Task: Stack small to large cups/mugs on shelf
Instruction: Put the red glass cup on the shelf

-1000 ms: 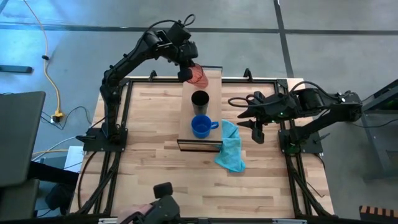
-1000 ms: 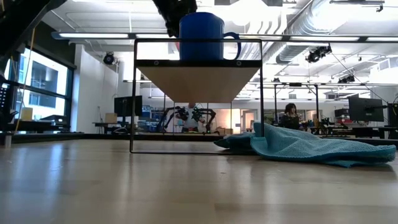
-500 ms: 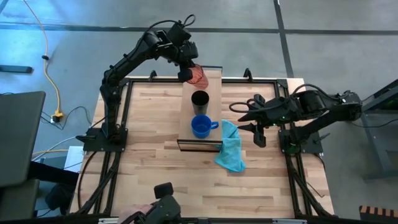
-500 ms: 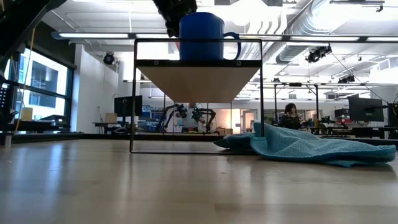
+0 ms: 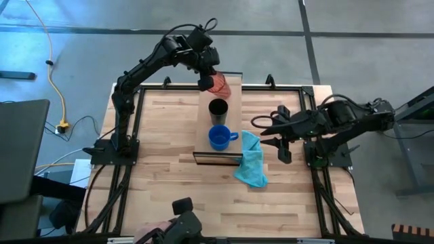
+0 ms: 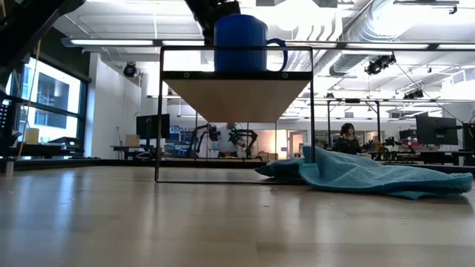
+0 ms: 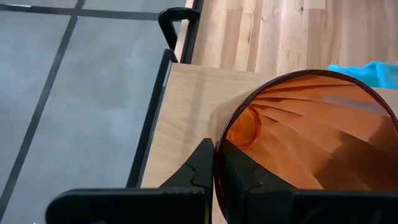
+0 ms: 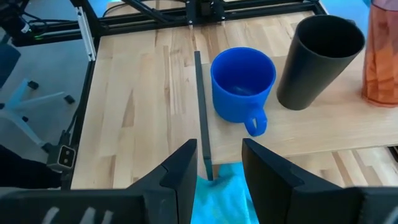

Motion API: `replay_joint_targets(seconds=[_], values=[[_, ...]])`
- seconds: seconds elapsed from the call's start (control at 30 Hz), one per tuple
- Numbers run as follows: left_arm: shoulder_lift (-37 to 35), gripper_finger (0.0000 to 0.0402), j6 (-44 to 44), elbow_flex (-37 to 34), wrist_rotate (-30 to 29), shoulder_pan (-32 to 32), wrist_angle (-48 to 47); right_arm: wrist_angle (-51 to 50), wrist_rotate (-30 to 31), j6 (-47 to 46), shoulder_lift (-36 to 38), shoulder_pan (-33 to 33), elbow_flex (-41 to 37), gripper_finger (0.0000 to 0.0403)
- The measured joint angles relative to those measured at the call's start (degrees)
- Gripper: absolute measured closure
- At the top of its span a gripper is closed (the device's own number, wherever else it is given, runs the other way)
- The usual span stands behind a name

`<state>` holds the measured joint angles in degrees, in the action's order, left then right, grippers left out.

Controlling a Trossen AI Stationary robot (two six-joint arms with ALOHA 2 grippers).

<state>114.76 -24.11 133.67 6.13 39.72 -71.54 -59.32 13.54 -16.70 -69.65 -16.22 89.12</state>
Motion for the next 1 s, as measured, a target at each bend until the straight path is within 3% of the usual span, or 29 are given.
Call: replay_joint_targets(seconds=[0.57, 1.0], values=[[0.0, 0.04, 1.0, 0.0, -0.8, 0.0, -0.3, -0.2, 1.5, 0.2, 0.0, -0.8, 0.0, 0.0284], [0.0, 0.037, 1.9, 0.0, -0.8, 0.0, -0.9, -0.2, 1.5, 0.0, 0.0, -0.8, 0.0, 0.0284]])
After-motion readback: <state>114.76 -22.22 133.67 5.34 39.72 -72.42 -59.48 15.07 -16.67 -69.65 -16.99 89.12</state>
